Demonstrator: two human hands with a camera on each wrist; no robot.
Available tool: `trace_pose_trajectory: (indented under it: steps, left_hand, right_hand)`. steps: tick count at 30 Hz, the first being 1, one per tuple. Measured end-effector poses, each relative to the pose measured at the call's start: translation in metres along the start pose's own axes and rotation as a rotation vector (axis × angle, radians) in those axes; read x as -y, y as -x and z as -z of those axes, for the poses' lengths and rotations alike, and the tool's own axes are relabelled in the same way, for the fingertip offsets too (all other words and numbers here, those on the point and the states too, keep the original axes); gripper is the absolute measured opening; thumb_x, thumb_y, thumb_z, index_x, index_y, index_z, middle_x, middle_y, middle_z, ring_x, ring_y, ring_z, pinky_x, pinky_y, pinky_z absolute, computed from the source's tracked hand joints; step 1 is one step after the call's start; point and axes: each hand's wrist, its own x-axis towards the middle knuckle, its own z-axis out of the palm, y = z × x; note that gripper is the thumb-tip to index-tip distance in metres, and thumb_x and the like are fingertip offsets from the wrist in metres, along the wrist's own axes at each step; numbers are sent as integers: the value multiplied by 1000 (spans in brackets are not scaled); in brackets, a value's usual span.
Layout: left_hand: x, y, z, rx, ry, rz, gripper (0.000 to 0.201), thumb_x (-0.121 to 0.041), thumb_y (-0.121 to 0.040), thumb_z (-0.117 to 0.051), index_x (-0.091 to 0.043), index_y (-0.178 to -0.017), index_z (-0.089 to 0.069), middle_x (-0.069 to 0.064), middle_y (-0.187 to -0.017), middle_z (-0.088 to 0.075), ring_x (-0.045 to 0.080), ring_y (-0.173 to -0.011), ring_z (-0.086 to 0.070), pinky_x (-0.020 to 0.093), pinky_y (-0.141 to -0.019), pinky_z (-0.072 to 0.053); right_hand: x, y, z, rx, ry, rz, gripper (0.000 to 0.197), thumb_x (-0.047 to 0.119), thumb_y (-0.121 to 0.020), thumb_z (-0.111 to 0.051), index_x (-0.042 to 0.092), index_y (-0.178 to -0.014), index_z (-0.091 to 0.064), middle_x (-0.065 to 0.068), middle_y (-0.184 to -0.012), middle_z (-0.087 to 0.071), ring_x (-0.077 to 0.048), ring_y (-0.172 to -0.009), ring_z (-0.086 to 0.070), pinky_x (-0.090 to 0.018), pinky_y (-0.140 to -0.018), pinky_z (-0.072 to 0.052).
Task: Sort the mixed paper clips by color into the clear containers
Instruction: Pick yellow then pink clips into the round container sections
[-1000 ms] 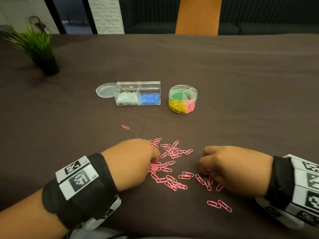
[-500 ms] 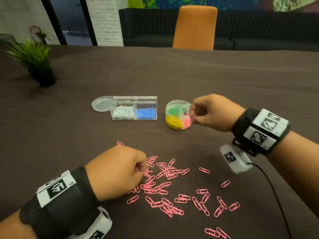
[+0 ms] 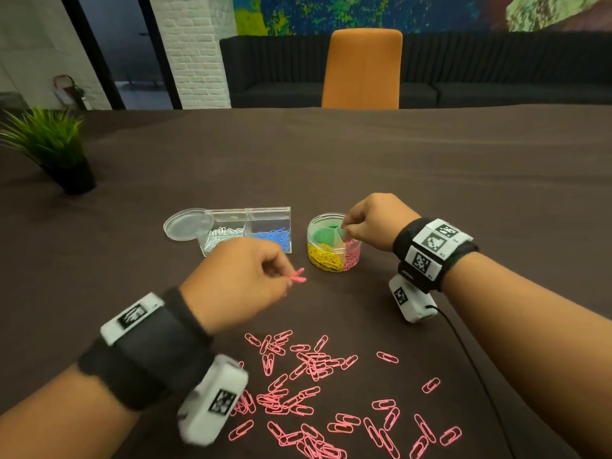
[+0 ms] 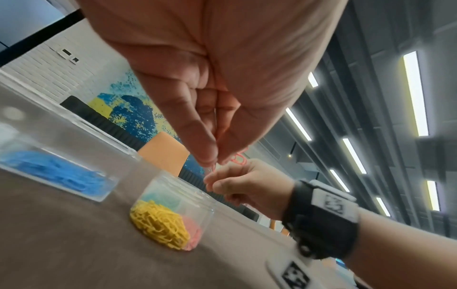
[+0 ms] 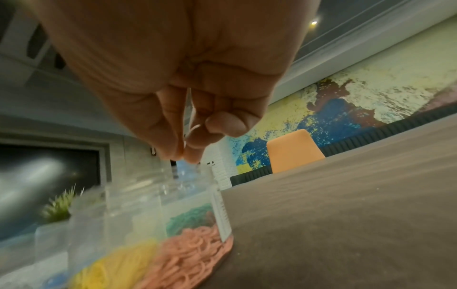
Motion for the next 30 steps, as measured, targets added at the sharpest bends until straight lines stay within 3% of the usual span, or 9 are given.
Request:
trace_pose_trajectory:
  steps: [3,6,8,11,14,18,25,30]
  left_hand:
    - [-15,-51,-13,-46,-43,-61,9,-20,-75,-76,-27,-71,-72,-13,-67,-68,2,-65,-61,17,-58,-42]
    - [-28,-100,-30,-70,-158,-91,6,-21,-77,-70,-27,-76,-71,-15,-71,-63,7,-77,-60,20,-67,-40]
    - [-33,-124,-38,-30,-245,-119,11,-19,-80,-63,-29,-80,-69,-16,-75,-59,10,-85,-60,23,-72,-44]
    - [-41,-144,-44,83,-362,-177,21,-16,-83,-60,-32,-90,-70,-14,-88,-63,13,-90,-60,26,-76,-48]
    - [-47,-152,-47,171,-465,-210,24,-15,-85,-61,-32,-97,-72,-13,-89,-62,14,-90,-60,29,-80,-51]
    - [-47,-154,-48,188,-454,-232,26,-10,-83,-58,-29,-92,-75,-16,-77,-56,14,-84,-60,27,-75,-51]
    - [-42,-146,-43,154,-380,-215,21,-14,-84,-60,-25,-94,-75,-13,-87,-63,14,-91,-64,30,-83,-53]
    - [-26,-112,-20,50,-333,-240,9,-23,-84,-64,-28,-88,-71,-14,-83,-65,11,-86,-62,24,-77,-49]
  right_hand:
    - [-8,9,7,-81,-51,2,17,20,-86,-64,29,-95,-75,16,-81,-64,-4,-81,-60,-21,-77,-44]
    - [-17,30,17,-130,-35,10,9,23,-86,-64,28,-89,-71,13,-81,-64,-8,-79,-59,-25,-73,-46]
    - [-23,50,24,-7,53,4,4,28,-86,-66,27,-89,-69,12,-81,-63,-11,-81,-61,-27,-75,-48]
    - [-32,85,30,335,238,-37,23,42,-83,-70,30,-103,-66,13,-95,-66,-12,-89,-62,-28,-84,-50]
    - [-42,115,26,498,377,-53,42,51,-79,-69,34,-117,-60,11,-114,-57,-14,-101,-59,-31,-90,-50]
    - [-40,131,18,490,430,-39,55,47,-82,-65,40,-133,-46,12,-130,-43,-16,-115,-52,-35,-95,-49]
    - [-36,129,13,478,455,-48,51,41,-84,-66,38,-131,-48,11,-131,-43,-16,-112,-54,-33,-91,-50]
    - [-34,130,15,483,446,-66,52,42,-84,-67,39,-133,-49,12,-133,-42,-15,-113,-54,-34,-95,-50]
